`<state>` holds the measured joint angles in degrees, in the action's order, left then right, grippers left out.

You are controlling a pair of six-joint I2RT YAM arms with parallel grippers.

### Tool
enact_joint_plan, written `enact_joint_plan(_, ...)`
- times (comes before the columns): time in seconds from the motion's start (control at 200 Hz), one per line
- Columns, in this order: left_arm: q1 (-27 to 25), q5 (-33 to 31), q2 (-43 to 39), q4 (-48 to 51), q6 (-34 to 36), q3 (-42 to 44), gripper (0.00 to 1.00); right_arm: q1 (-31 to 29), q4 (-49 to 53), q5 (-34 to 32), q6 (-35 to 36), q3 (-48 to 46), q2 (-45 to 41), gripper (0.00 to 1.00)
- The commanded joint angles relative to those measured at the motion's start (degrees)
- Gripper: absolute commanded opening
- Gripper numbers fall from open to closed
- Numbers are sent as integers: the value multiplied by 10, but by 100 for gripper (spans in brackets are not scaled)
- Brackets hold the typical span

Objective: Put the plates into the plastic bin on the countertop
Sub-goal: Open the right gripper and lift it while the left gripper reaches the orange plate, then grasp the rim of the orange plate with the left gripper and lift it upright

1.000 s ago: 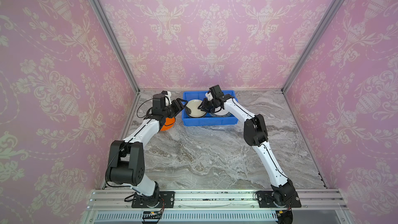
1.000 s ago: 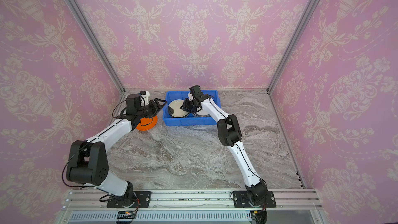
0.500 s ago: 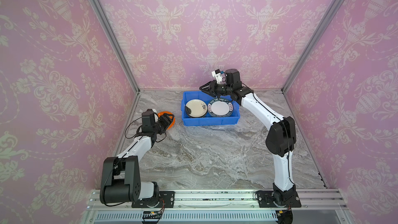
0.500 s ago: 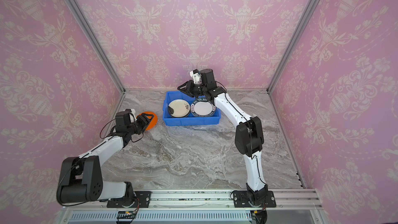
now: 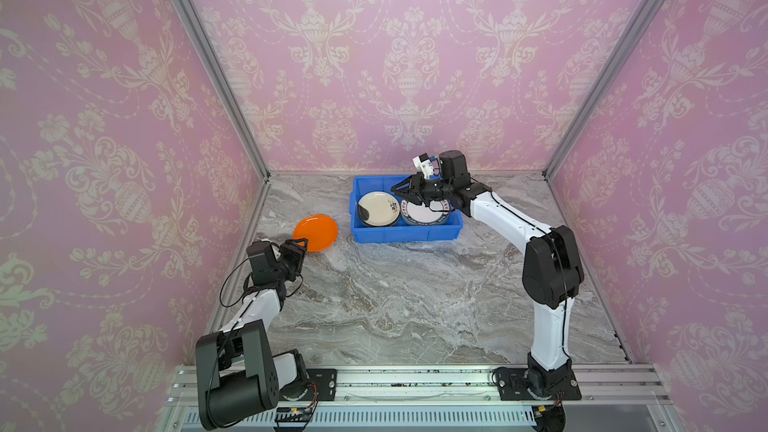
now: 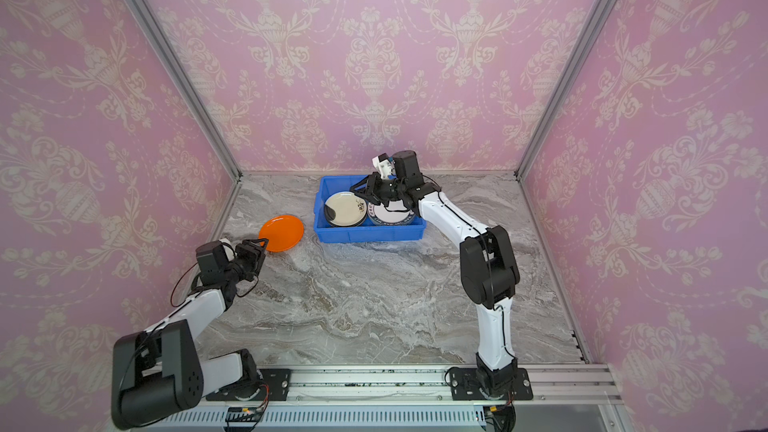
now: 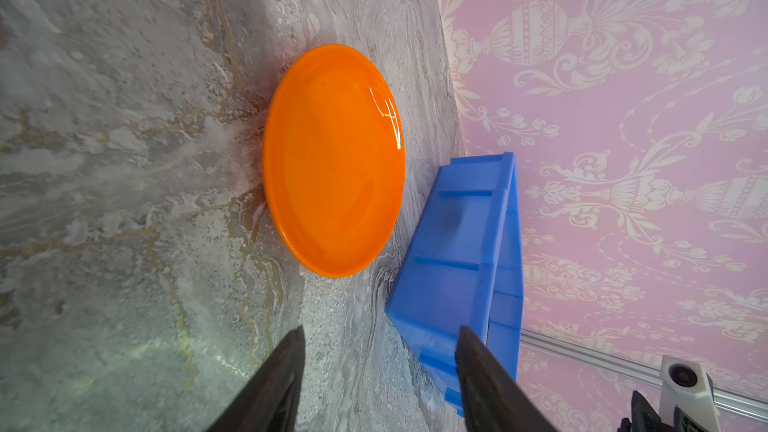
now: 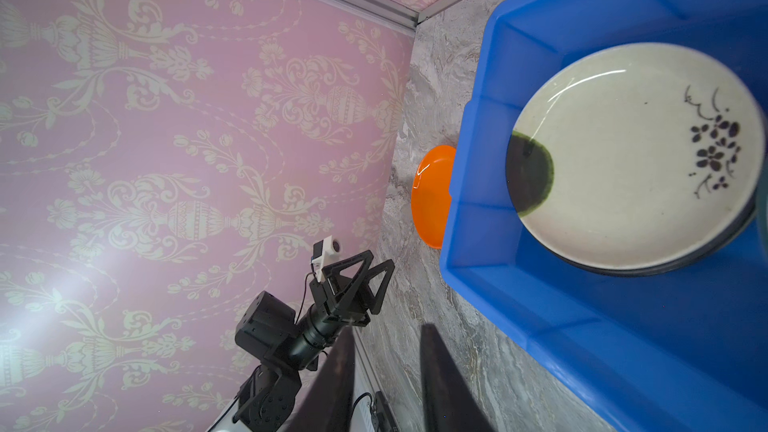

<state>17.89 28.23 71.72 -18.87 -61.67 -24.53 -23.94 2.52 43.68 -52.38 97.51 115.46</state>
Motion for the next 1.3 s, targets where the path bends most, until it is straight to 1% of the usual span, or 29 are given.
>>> enact_joint_plan(0.0,4,14,28,-16,-13,-3,57,7,-29,15,-1,-14,-17,28)
enact_joint_plan(0.11,4,13,56,-44,-18,2,55,12,-31,13,2,-27,-25,28)
enact_joint_plan(0.235,4,10,85,-54,-13,-1,55,15,-36,11,0,-38,-26,28)
enact_joint_plan(0.305,4,9,99,-52,-6,-6,53,16,-38,9,-1,-40,-25,28)
enact_joint_plan(0.42,4,2,120,-46,0,-14,50,18,-37,5,-1,-38,-23,26)
enact_joint_plan(0.806,3,-13,201,-93,-14,-32,45,23,-31,1,1,-24,-7,25)
enact_joint_plan(1.006,0,-16,250,-119,-16,-47,37,25,-39,2,-2,-34,-9,24)
enact_joint_plan(1.156,-3,-23,280,-116,-16,-58,31,31,-52,2,-7,-48,-12,24)
enact_joint_plan(1.296,-5,-29,294,-113,-10,-58,28,35,-58,2,-10,-57,-15,24)
